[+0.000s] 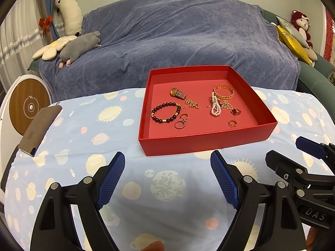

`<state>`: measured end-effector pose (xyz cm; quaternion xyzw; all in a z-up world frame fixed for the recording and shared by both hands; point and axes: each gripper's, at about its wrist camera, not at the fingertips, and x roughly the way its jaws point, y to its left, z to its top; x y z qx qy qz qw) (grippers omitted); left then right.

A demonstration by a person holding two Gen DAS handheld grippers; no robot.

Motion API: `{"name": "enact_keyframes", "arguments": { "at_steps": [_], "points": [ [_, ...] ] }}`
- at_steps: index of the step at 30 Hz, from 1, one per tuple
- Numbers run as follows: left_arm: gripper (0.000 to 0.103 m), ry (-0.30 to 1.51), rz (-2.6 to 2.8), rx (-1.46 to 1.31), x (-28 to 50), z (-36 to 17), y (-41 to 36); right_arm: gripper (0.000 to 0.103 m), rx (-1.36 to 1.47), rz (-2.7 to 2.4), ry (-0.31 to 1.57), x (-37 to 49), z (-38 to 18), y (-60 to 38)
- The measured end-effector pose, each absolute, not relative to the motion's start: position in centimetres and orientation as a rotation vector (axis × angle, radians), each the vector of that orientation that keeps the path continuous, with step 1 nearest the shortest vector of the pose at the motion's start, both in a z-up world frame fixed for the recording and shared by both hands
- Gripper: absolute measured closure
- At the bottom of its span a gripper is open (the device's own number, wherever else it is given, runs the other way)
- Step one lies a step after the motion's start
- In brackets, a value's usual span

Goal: Organize jewelry

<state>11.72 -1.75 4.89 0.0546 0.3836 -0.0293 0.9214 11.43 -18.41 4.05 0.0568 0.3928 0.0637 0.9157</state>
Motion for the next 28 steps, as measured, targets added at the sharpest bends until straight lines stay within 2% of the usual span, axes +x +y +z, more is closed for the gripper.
{"name": "enact_keyframes", "arguments": {
  "at_steps": [28],
  "points": [
    [0.02, 0.785, -0.057, 0.121, 11.63, 5.05, -1.54, 0.024, 0.122, 0.139, 0.808, 11.22, 4.09, -18.22]
  ]
}}
